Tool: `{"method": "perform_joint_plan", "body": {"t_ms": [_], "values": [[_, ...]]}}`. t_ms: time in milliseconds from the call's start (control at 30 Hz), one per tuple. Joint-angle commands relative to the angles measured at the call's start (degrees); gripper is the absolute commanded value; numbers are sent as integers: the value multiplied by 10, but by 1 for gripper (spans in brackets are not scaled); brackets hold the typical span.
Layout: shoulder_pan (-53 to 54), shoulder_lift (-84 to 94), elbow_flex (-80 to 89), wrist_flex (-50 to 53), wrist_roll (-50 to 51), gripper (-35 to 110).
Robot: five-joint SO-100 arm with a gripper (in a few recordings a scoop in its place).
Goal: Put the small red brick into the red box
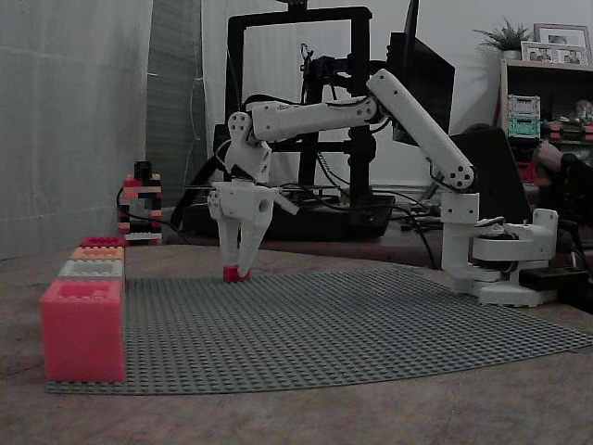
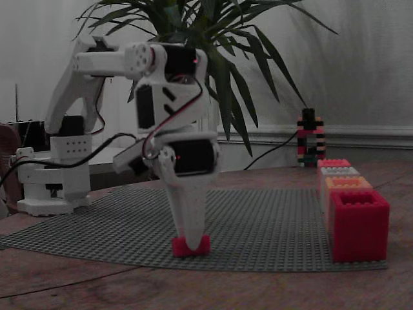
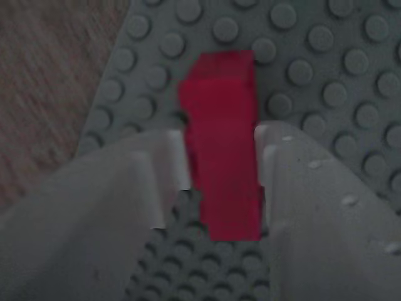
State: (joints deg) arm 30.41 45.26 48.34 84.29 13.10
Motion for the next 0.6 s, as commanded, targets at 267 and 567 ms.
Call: {"method": "perform_joint_plan", "body": {"t_ms": [267,567], "values": [[-25,37,-180,64,-23,0],[-76,-8,-455,71,-115,0]]}}
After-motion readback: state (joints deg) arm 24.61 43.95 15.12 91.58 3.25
